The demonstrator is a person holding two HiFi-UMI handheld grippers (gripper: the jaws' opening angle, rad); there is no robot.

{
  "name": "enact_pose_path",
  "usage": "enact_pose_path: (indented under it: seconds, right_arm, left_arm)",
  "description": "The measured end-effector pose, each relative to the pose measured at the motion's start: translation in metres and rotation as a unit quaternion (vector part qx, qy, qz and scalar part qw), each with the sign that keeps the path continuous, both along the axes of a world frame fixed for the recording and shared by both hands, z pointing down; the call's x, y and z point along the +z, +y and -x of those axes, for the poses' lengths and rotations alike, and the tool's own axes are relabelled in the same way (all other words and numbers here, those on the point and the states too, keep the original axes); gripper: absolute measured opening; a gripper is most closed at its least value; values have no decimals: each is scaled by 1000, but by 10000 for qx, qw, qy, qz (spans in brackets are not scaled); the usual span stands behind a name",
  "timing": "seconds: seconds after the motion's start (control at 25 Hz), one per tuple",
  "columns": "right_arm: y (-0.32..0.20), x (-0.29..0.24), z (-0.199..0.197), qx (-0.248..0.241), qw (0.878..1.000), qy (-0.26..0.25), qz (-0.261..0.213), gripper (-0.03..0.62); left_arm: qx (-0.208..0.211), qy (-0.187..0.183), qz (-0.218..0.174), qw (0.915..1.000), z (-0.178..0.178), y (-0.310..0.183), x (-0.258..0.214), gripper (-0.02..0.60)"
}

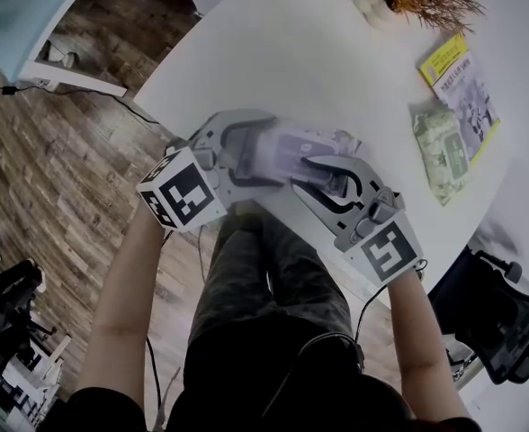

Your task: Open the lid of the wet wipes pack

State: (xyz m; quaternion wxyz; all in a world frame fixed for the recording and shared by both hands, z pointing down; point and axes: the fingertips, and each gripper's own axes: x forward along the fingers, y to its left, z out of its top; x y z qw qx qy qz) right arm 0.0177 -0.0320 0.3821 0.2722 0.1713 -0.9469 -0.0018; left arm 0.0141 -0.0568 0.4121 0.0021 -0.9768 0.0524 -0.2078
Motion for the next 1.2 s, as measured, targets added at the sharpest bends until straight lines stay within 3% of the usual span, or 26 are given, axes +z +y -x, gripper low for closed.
enact_pose_path:
  seconds: [0.32, 0.6, 1.2]
  right_arm:
    - [-7, -11, 2, 197, 9961, -757, 405, 127]
    - [-5, -9, 1, 131, 9975, -623, 318, 127]
    - [-9, -25, 0, 475, 9943, -896, 330, 129]
  left_arm:
    - [-9, 33, 36, 10000, -1, -1, 1, 423]
    - [-24, 44, 53, 10000, -1, 0, 0, 423]
    - [-198, 169, 67, 9996, 2, 0, -6, 425]
